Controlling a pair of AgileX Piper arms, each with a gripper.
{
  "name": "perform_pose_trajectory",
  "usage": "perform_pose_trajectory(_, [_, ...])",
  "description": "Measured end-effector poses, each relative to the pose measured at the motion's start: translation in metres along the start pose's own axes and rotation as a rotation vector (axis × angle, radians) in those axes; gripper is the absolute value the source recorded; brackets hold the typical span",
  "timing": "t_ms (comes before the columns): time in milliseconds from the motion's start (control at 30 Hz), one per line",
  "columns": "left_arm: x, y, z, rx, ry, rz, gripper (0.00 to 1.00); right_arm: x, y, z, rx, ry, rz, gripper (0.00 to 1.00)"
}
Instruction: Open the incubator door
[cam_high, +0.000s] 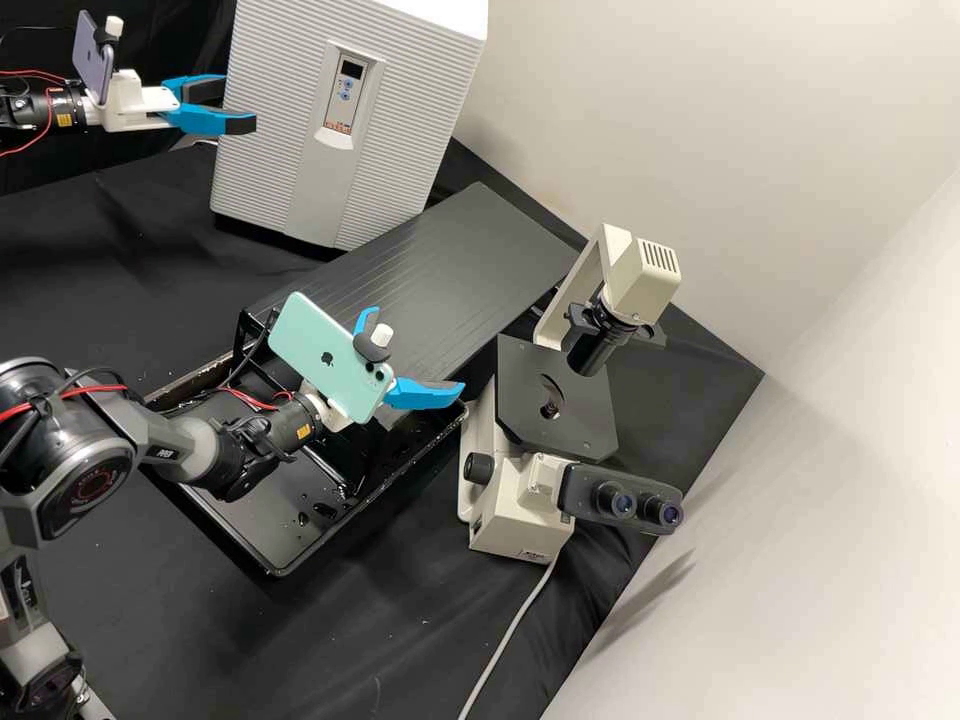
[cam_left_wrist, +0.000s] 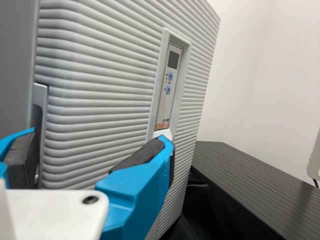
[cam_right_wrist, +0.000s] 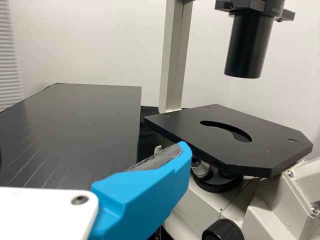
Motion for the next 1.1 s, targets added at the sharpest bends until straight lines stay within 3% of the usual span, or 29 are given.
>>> perform_pose_trajectory(1100, [-0.014, -0.003, -0.001, -0.042, 0.043, 0.008, 0.0, 0.0, 0.0, 0.0, 0.0, 0.0, 0.0, 1.0])
